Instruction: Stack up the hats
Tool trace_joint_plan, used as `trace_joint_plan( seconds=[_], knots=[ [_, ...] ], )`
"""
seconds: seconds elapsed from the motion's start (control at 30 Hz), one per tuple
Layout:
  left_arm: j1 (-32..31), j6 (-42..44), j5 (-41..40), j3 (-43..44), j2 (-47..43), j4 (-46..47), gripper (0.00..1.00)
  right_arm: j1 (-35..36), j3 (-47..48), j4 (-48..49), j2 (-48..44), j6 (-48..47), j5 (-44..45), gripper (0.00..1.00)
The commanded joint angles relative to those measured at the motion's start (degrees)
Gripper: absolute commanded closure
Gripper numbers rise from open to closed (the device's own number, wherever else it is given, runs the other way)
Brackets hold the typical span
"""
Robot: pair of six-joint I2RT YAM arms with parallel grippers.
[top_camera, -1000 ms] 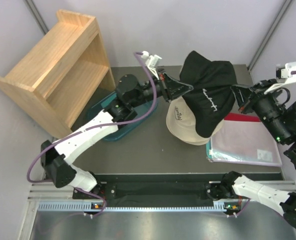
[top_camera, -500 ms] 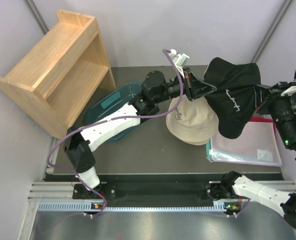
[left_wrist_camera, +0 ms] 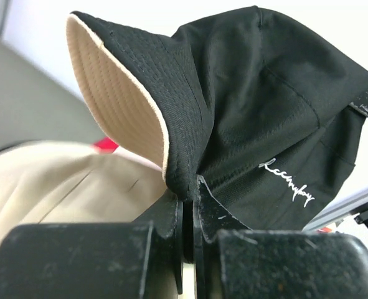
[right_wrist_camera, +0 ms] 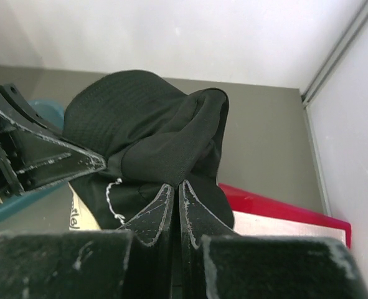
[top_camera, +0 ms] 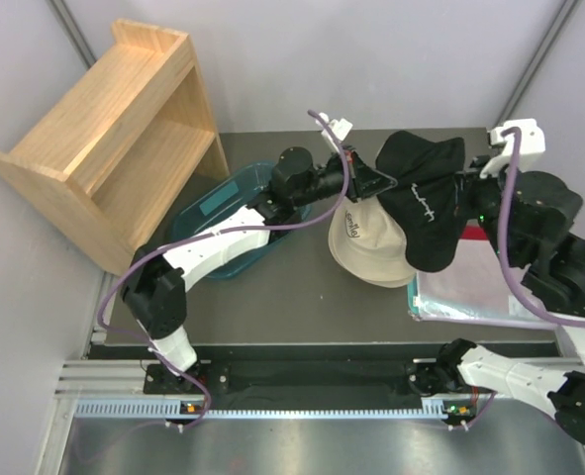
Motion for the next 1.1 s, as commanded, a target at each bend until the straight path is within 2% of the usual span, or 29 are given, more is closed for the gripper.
trace_joint_plan(
  seconds=[0.0, 0.17, 0.47, 0.57, 0.83, 0.93, 1.07],
  knots=[
    [3.54, -0.4, -2.03, -7.14, -6.24, -1.51, 1.0, -0.13, 0.33, 9.68, -1.21, 0.58, 0.47, 1.0],
    [6.71, -6.45, -0.71, -15.94, -10.73, 3.5, 1.0, -0.13, -1.08, 10.3, 0.02, 1.37, -0.59, 1.0],
    [9.08, -11.03, -0.27, -22.88, -16.53, 5.16, 1.0, -0.04, -1.52, 10.47, 1.25, 1.81, -1.12, 1.0],
    [11.1, -16.29, 1.74, -27.1, -17.24, 10.86, 1.0, -0.13, -1.78, 10.74, 1.69, 1.9, -1.2, 1.0],
    [12.42, -23.95, 3.77, -33.09, -21.1, 18.26, 1.0, -0.13, -1.87, 10.83, 3.53, 1.64, -1.12, 1.0],
    [12.42, -22.56, 2.99, -33.53, -22.25, 15.81, 1.0, -0.13, -2.66, 11.35, 4.24, 1.81, -1.47, 1.0],
    [14.09, -22.11, 1.66, -38.88, -23.57, 15.1, 1.0, -0.13, -4.77, 11.62, 5.56, 2.6, -2.08, 1.0]
  ],
)
